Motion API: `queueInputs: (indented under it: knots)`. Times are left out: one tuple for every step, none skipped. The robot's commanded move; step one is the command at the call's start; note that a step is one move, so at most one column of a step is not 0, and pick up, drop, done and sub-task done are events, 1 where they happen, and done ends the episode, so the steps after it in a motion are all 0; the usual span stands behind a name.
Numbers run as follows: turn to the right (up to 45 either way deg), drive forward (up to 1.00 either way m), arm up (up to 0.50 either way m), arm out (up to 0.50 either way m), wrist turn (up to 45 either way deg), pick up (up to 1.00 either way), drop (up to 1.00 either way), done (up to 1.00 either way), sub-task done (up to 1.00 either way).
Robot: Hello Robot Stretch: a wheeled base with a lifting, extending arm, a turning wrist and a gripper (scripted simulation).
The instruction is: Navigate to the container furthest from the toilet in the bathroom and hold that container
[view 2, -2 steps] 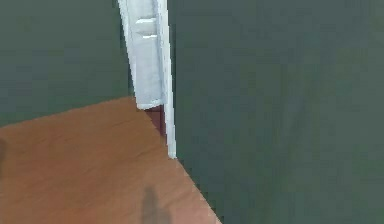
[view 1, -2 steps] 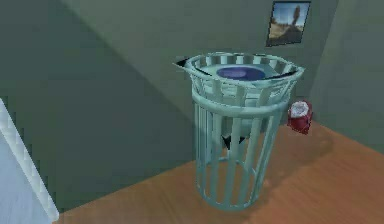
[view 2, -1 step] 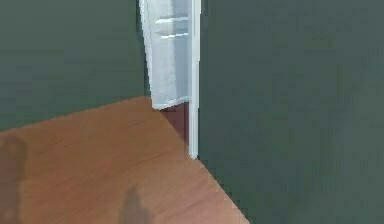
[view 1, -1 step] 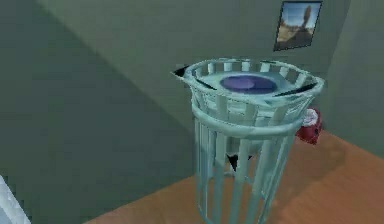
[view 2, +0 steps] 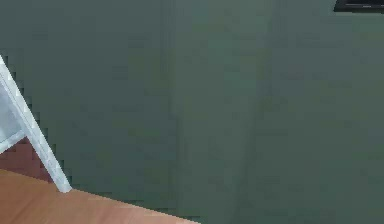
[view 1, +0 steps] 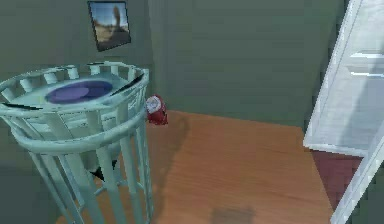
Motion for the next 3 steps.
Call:
queueInputs:
  knots:
    - [6.0,0.0,0.0,0.0,0.0,0.0,0.0,0.0,0.0]
    - [0.0,1.0,0.0,0.0,0.0,0.0,0.0,0.0,0.0]
    - [9.0,0.0,0.0,0.0,0.0,0.0,0.0,0.0,0.0]
